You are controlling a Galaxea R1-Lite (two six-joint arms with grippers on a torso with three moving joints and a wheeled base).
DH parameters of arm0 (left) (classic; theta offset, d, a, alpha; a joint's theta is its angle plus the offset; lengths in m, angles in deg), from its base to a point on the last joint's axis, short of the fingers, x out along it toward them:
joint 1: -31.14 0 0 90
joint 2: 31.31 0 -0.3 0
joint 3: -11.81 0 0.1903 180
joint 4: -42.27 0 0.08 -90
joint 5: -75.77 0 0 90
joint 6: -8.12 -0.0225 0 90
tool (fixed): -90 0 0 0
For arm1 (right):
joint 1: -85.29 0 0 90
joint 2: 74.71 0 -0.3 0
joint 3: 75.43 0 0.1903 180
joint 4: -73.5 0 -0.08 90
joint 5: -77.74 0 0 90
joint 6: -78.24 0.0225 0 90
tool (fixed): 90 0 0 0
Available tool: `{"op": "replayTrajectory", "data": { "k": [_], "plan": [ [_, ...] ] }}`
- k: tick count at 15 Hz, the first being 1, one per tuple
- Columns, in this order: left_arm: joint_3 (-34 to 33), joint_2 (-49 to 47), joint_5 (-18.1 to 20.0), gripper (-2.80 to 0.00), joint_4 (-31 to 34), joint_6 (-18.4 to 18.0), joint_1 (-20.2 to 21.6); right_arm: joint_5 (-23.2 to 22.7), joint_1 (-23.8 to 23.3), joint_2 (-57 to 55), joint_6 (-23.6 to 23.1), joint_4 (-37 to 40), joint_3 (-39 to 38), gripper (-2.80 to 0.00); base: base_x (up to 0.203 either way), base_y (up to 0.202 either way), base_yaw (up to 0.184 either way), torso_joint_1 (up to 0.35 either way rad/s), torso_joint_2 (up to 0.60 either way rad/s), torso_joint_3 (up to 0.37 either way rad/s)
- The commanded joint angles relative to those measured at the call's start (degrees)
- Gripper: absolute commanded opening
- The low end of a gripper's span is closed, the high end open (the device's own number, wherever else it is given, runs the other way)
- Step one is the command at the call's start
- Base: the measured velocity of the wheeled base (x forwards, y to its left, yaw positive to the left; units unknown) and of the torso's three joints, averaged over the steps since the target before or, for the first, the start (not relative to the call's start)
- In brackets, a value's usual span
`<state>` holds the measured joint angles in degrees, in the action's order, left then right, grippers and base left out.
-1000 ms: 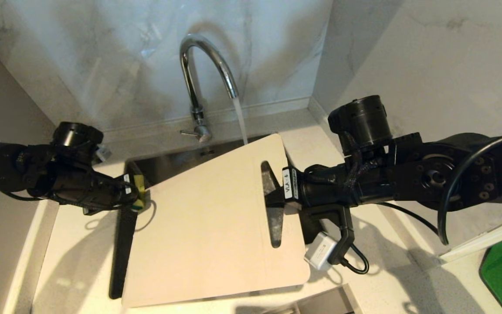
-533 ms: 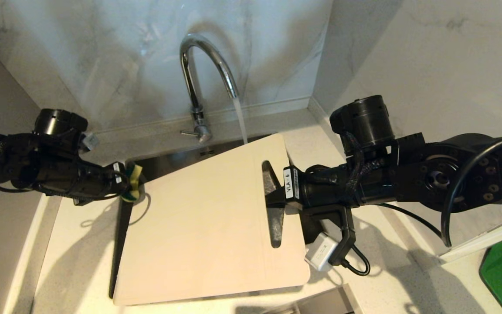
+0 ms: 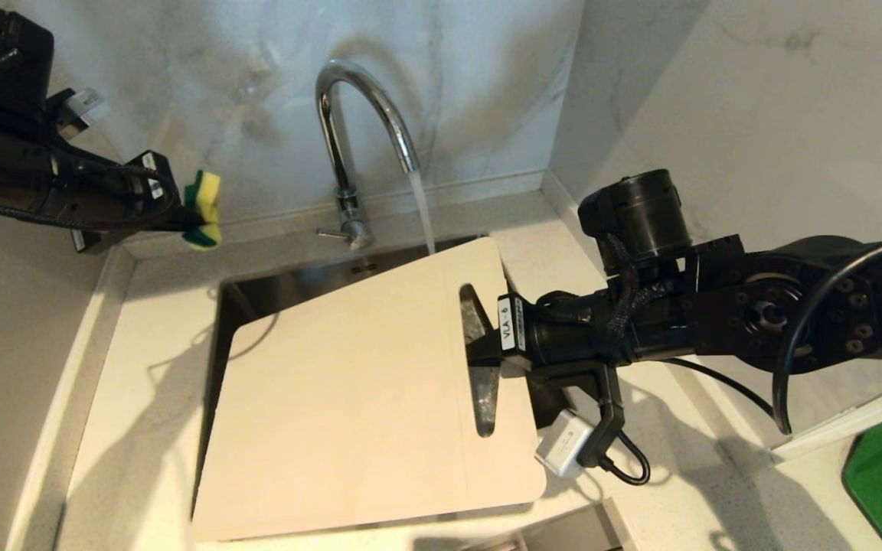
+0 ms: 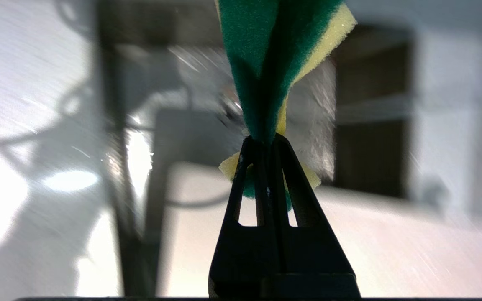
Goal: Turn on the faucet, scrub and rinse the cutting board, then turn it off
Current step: Scrub the cutting board underwater
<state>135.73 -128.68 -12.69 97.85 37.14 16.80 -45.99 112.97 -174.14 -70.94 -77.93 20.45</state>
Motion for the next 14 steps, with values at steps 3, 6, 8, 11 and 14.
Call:
{"op": "replayTrajectory", "data": {
  "k": [3,6,8,11,14],
  "plan": [
    [-5.85,3.61,-0.70,-2.80,2.12,4.71,-19.60,-0.12,0.01,-0.51,-0.77,-1.21,-0.14,-2.80,0.000,0.000,0.000,0.000,0.00,0.000],
    [-6.59,-0.76,-7.53,-2.80,-2.55,6.88,-30.07,-0.11,-0.43,-0.67,-0.68,-1.43,-0.53,-2.80,0.000,0.000,0.000,0.000,0.00,0.000],
    [-7.10,-2.10,-10.90,-2.80,-5.04,7.36,-34.31,-0.19,-0.89,-0.51,-0.77,-1.51,-0.52,-2.80,0.000,0.000,0.000,0.000,0.00,0.000],
    [-7.79,-3.80,-13.02,-2.80,-5.31,9.01,-35.66,-0.19,-1.22,-0.24,-0.77,-1.43,-1.03,-2.80,0.000,0.000,0.000,0.000,0.00,0.000],
    [-11.41,-3.27,-14.70,-2.80,-5.57,9.79,-34.98,-0.19,-1.39,-0.07,-0.77,-1.43,-1.85,-2.80,0.000,0.000,0.000,0.000,0.00,0.000]
  ]
}}
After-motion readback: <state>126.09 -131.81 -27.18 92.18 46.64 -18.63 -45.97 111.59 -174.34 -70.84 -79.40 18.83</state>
